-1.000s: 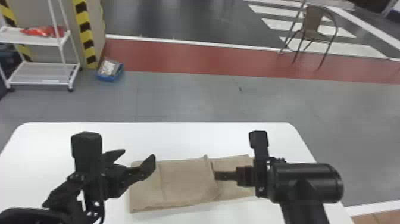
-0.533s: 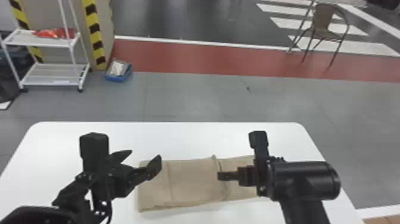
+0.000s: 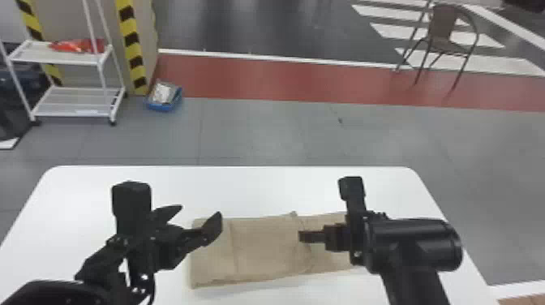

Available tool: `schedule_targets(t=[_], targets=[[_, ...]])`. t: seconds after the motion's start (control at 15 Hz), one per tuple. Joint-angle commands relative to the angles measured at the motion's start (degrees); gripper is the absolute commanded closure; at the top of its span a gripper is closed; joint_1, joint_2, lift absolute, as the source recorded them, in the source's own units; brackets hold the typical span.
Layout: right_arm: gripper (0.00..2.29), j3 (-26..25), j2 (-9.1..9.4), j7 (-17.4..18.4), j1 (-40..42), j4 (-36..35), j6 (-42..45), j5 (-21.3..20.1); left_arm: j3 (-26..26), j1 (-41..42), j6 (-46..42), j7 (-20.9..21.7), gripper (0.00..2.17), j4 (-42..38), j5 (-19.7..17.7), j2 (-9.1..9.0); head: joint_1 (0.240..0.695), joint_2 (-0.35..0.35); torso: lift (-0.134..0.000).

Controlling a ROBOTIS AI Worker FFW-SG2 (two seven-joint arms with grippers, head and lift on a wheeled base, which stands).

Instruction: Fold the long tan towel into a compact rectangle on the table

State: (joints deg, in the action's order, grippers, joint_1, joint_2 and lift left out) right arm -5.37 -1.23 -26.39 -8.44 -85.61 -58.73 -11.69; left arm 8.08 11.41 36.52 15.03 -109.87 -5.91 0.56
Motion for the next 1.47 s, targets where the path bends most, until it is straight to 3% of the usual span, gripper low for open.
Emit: schedule_targets(t=[0.0, 0.73, 1.13, 1.27, 1.4], targets=[[0.59, 0.0, 0.00, -0.3, 0.0, 0.1, 0.2, 0.0, -0.1, -0.1, 0.0, 0.0, 0.14, 0.0, 0.0, 0.06, 0.695, -0.177, 0.000], [0.49, 1.3, 0.00, -0.2, -0.6, 2.0, 0.2, -1.9, -1.1, -0.1, 0.0, 0.9, 0.14, 0.5, -0.1, 0.06, 0.695, -0.171, 0.000], [0.78, 2.4, 0.00, -0.2, -1.4, 2.8, 0.9, -2.6, -1.7, -0.4, -0.5, 1.0, 0.14, 0.9, 0.0, 0.06, 0.695, -0.157, 0.000], [1.12, 2.4, 0.09, -0.2, -1.7, 3.4, 1.6, -2.6, -1.7, -0.6, -0.7, 1.1, 0.14, 1.2, 0.0, 0.06, 0.695, -0.153, 0.000], [1.12, 2.4, 0.00, -0.2, -1.8, 4.0, 2.3, -2.7, -1.7, -0.7, -0.7, 1.1, 0.14, 1.5, 0.0, 0.06, 0.695, -0.151, 0.000]])
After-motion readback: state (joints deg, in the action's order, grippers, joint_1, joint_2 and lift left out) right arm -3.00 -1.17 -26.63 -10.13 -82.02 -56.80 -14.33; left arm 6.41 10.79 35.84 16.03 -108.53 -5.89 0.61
